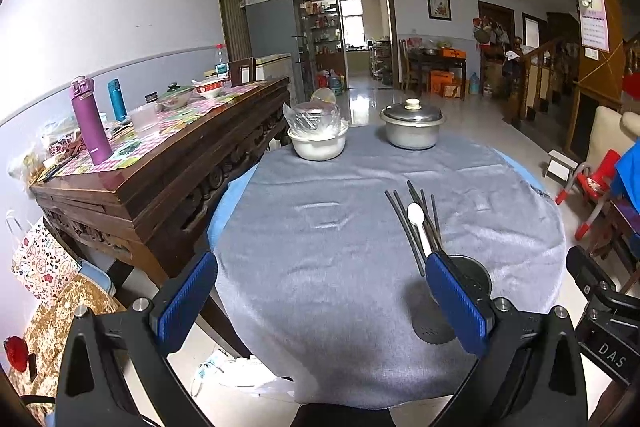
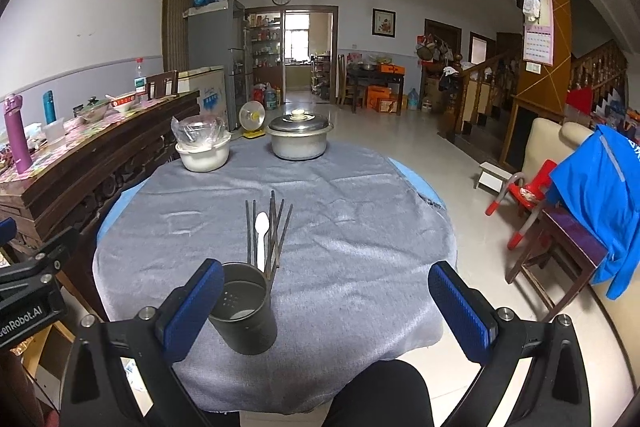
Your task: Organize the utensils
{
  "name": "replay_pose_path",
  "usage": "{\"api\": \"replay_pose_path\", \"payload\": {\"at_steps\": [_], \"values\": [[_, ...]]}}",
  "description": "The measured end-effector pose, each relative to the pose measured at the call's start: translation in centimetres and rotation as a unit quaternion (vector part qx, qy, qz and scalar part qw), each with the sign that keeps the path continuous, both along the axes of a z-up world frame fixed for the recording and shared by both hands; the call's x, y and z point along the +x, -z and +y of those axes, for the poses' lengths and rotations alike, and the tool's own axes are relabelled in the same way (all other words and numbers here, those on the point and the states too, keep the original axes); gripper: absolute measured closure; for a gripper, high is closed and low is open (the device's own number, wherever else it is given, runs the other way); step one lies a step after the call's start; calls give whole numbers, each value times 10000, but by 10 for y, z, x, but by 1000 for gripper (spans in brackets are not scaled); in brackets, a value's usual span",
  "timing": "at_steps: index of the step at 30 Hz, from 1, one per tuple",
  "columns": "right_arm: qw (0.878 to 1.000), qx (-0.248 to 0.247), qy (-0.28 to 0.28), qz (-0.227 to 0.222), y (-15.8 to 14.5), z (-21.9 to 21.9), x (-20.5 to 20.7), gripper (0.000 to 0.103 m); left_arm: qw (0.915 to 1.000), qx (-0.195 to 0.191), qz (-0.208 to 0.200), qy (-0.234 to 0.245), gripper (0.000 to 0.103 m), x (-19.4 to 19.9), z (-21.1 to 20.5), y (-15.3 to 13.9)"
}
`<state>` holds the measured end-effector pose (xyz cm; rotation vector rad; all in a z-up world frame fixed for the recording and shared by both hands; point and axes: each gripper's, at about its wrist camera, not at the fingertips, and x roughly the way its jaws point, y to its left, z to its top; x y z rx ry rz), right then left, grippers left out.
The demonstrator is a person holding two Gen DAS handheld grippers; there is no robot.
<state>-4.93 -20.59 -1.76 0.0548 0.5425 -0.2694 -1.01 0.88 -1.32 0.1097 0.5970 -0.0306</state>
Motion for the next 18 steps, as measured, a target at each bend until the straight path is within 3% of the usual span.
{"api": "replay_pose_path", "payload": {"at_steps": [18], "values": [[9998,-48,-94,163,5,5,13,0,10000,-57,-22,7,0,10,0,3]]}}
